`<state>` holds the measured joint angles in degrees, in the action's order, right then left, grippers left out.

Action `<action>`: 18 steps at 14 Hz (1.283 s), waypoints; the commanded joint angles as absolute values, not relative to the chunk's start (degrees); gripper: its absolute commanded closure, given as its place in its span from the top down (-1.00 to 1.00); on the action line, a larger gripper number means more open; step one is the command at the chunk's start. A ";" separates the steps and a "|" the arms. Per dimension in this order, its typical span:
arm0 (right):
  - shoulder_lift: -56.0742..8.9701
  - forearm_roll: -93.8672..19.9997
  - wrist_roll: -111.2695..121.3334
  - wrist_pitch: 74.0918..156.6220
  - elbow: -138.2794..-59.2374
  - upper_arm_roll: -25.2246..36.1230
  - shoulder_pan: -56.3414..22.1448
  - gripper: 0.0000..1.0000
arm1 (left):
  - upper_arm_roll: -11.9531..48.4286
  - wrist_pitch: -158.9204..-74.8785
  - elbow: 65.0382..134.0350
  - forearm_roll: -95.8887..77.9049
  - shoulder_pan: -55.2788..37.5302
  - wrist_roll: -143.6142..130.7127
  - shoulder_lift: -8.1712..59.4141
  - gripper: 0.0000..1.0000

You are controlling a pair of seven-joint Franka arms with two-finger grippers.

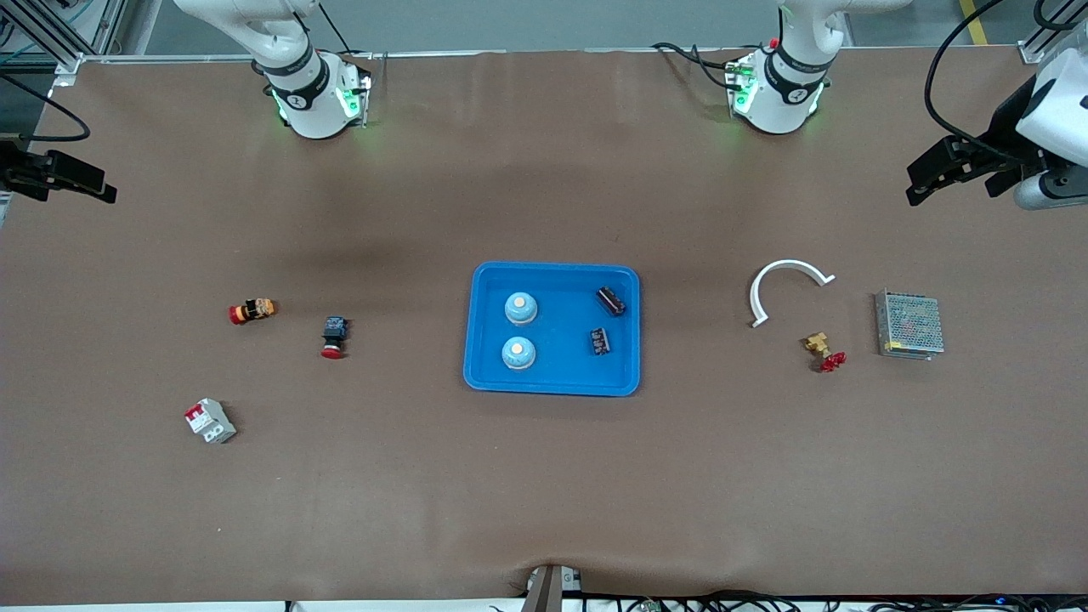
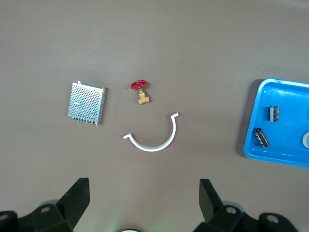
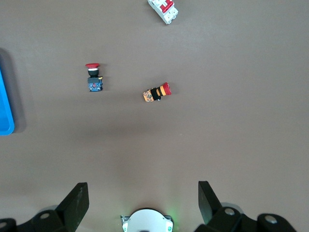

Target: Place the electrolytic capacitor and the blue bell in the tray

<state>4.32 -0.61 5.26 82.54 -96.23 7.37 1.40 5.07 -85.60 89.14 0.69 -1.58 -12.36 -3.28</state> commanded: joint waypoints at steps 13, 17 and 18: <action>2.90 -0.09 1.51 76.12 -88.77 1.59 -0.53 1.00 | 4.83 -85.17 86.93 0.53 -1.58 -13.71 -2.64 1.00; 2.20 0.44 2.81 76.90 -86.84 1.76 -0.09 1.00 | 4.83 -85.17 86.92 0.61 -1.67 -13.71 -2.64 1.00; 2.20 0.44 2.99 76.99 -86.23 1.93 -0.09 1.00 | 4.83 -85.17 87.01 0.62 -1.67 -13.71 -2.64 1.00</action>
